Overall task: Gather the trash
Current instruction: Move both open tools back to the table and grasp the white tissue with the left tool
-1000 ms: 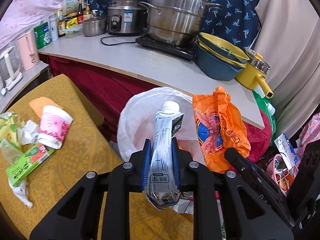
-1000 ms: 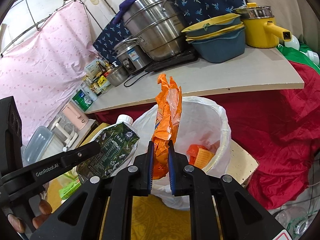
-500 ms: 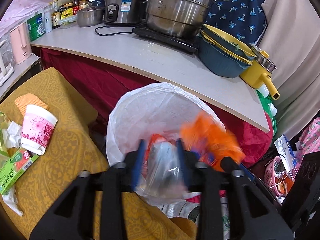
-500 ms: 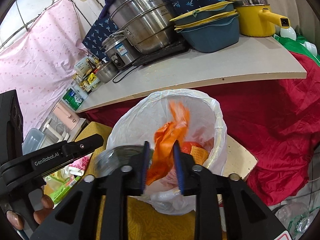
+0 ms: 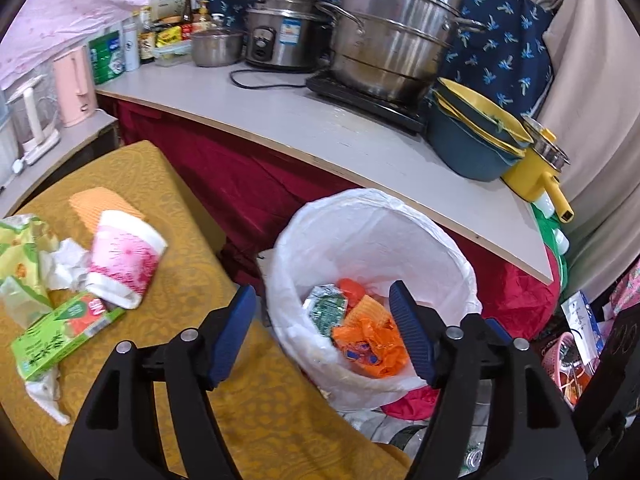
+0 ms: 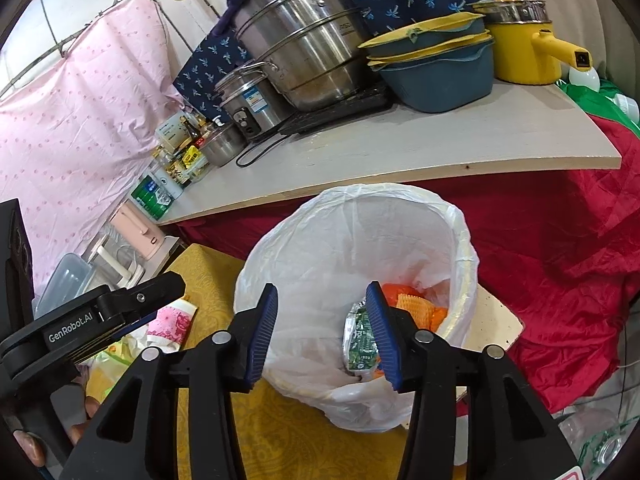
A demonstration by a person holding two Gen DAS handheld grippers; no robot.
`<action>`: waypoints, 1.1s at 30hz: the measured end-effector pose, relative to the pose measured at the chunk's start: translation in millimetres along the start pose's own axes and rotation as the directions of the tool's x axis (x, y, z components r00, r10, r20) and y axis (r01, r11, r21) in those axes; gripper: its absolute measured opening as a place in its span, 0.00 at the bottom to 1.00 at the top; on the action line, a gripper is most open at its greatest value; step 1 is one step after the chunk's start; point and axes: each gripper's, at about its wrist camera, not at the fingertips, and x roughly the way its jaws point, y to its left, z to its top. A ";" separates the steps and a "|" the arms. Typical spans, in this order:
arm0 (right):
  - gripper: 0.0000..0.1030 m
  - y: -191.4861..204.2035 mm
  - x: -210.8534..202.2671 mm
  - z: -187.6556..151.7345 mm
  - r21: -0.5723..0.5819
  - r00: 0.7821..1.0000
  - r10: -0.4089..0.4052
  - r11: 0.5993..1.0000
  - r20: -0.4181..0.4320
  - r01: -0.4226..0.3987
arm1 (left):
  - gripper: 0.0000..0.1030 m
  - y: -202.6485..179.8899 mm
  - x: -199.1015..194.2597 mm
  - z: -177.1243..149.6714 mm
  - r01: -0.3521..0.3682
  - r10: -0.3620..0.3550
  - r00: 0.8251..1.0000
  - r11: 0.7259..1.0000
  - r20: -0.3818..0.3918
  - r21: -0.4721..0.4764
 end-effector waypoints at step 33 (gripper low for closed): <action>0.58 186.1 15.5 -72.3 -0.241 0.971 0.179 0.947 -0.157 -0.213 | 0.86 233.0 -87.4 -109.2 -0.343 0.333 0.939 0.897 -0.084 -0.279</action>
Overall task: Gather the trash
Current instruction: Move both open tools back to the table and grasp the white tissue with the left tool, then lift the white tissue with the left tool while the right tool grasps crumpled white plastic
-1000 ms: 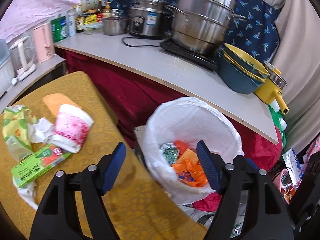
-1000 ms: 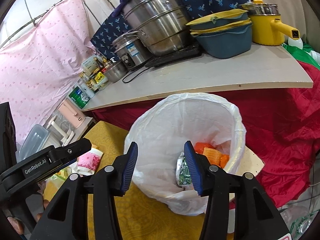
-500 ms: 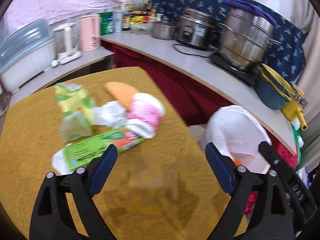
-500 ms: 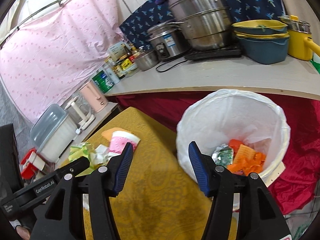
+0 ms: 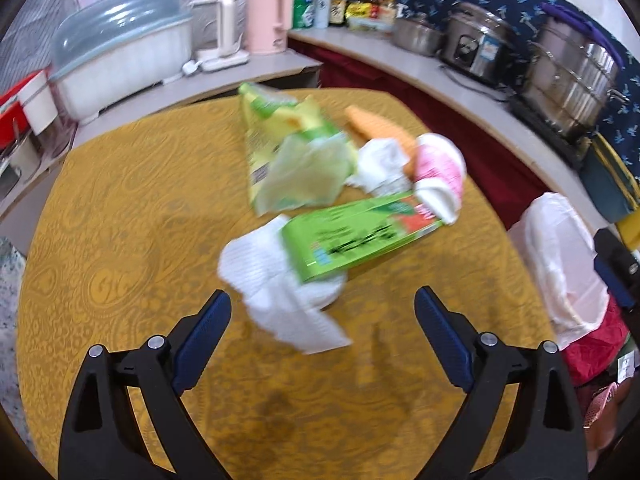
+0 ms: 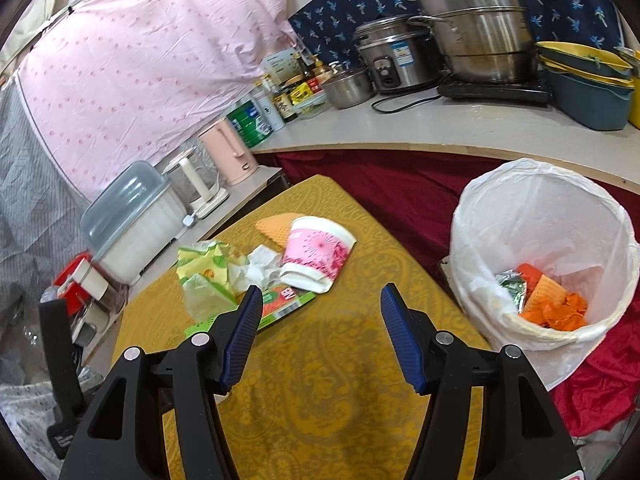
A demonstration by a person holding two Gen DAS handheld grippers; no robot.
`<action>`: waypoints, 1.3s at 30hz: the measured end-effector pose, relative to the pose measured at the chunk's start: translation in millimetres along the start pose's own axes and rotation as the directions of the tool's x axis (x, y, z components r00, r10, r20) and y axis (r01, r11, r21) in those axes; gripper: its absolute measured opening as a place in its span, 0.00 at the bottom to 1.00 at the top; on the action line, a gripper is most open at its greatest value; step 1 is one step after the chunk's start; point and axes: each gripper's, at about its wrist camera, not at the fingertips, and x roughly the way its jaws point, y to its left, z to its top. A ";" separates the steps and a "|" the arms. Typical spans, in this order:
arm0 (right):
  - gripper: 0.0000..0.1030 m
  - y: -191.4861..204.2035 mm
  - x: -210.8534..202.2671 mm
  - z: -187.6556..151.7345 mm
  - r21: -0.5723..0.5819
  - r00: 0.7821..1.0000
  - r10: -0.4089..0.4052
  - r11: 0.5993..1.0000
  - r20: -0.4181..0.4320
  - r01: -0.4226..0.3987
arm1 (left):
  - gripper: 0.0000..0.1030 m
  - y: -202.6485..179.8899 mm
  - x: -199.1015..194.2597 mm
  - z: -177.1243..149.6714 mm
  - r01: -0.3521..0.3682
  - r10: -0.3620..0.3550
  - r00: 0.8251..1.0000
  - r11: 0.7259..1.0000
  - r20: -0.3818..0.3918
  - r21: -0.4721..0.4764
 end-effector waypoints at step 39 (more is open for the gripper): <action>0.58 87.3 84.6 -1.6 -0.120 0.991 0.067 0.989 -0.115 -0.081 | 0.11 99.6 -22.3 22.4 0.051 -0.042 0.997 0.986 0.060 -0.157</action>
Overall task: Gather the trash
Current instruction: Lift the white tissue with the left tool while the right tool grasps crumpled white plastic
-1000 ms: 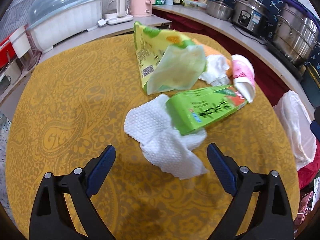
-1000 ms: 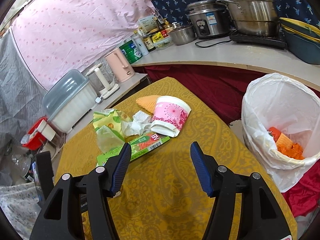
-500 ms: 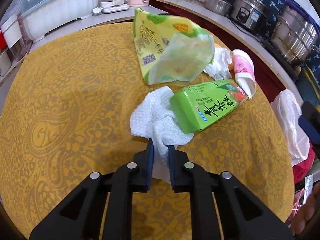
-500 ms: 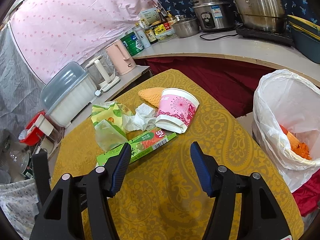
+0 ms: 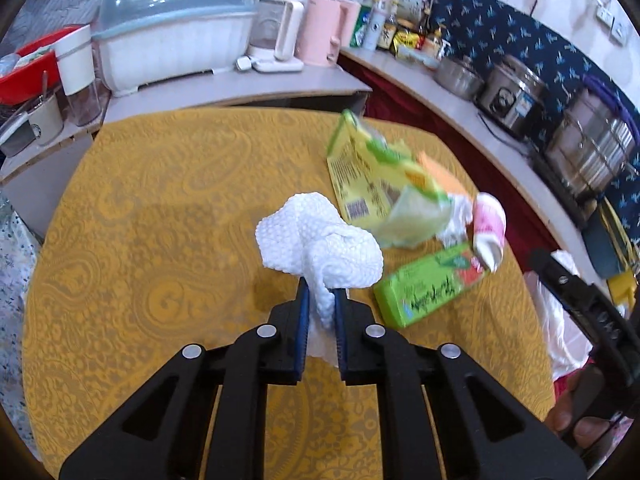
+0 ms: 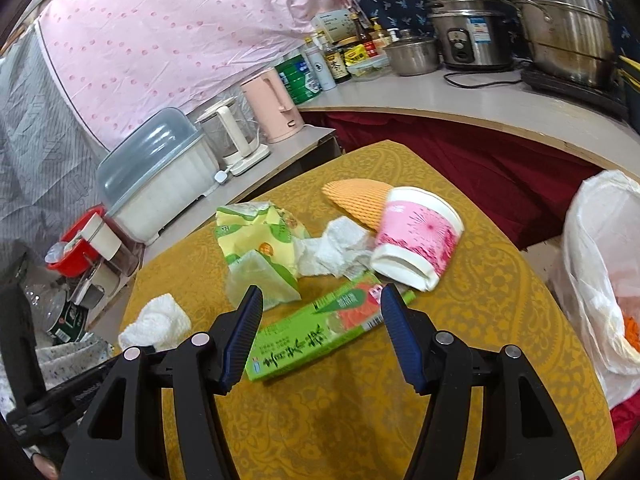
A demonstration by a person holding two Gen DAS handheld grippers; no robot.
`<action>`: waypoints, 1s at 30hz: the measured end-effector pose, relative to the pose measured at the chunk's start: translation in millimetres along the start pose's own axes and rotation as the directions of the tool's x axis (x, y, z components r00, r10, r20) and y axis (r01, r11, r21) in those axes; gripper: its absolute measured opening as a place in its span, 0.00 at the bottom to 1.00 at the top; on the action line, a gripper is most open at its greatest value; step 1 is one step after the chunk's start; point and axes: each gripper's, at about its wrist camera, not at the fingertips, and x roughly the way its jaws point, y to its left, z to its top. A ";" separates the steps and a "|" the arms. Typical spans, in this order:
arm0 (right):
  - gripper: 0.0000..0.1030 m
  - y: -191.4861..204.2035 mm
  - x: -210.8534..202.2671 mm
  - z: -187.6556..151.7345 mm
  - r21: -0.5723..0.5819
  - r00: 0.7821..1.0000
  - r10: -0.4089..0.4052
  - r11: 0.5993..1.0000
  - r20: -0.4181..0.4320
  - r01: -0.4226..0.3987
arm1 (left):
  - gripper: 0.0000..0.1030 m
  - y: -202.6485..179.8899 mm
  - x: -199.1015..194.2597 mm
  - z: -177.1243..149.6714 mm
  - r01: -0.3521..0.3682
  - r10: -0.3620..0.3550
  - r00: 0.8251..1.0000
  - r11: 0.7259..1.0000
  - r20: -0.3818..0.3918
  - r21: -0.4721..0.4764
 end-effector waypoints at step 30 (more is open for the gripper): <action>0.05 -4.1 138.3 31.1 -0.112 0.986 -0.112 0.989 -0.126 0.098 | 0.11 -16.2 39.5 31.6 0.054 -0.054 0.998 0.999 -0.022 -0.001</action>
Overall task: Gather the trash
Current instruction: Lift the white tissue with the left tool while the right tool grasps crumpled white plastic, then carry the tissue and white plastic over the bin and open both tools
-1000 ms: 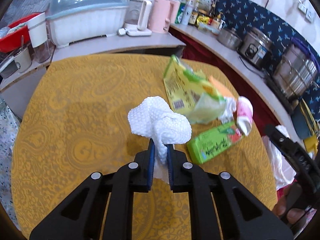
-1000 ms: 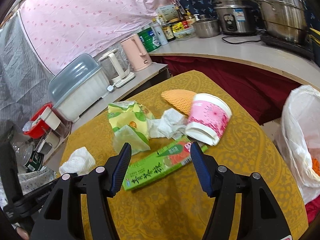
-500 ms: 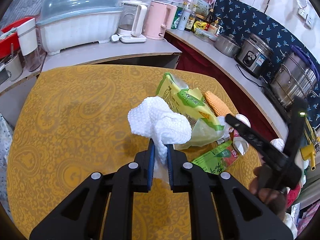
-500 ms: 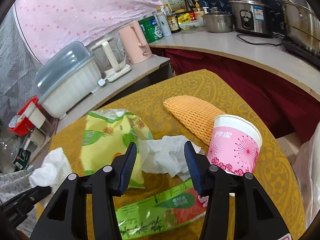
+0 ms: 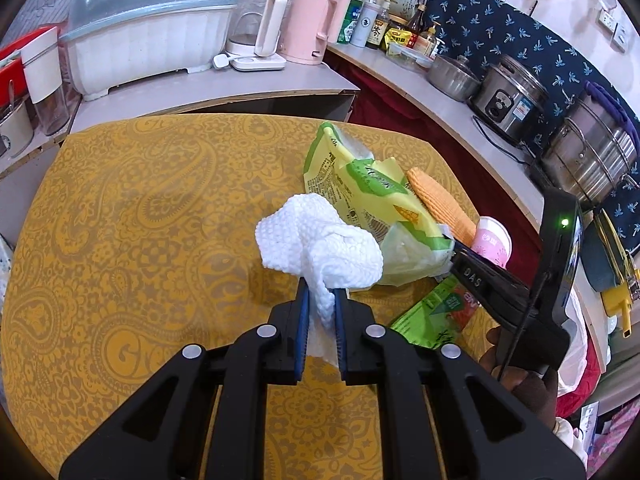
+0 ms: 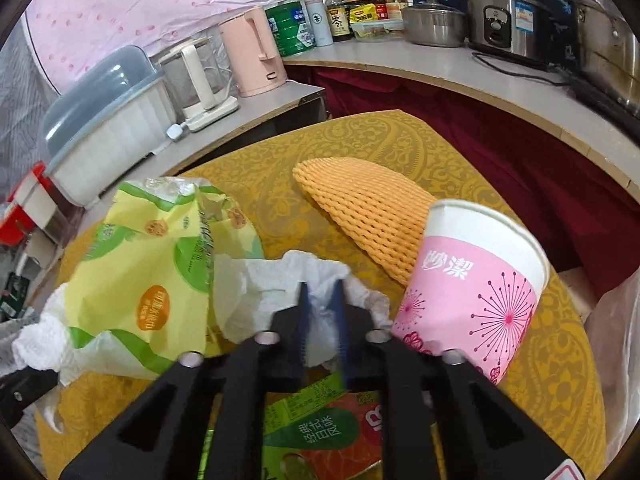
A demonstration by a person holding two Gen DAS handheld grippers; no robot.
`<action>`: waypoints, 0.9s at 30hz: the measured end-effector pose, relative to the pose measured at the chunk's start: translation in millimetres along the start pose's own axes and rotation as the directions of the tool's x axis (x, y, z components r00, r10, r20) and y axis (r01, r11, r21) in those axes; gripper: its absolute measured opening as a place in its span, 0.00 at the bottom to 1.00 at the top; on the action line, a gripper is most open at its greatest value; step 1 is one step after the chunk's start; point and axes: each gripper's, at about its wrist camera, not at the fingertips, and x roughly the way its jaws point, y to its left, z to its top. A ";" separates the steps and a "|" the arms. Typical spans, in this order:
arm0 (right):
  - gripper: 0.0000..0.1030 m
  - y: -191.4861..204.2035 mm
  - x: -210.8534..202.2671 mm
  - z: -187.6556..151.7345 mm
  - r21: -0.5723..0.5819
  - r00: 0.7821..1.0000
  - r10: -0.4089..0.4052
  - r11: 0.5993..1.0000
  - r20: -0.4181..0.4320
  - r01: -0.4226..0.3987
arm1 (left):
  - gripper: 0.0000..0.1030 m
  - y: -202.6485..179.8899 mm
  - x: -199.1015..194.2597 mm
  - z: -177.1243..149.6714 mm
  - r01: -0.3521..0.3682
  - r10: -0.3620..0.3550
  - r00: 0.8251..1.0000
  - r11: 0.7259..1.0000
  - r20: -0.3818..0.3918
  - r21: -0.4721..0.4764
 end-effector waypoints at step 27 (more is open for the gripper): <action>0.05 -58.5 -265.1 0.8 0.089 0.916 0.053 0.991 0.398 -0.096 | 0.11 -117.0 -111.0 -34.4 0.106 -0.130 0.984 0.976 0.120 0.189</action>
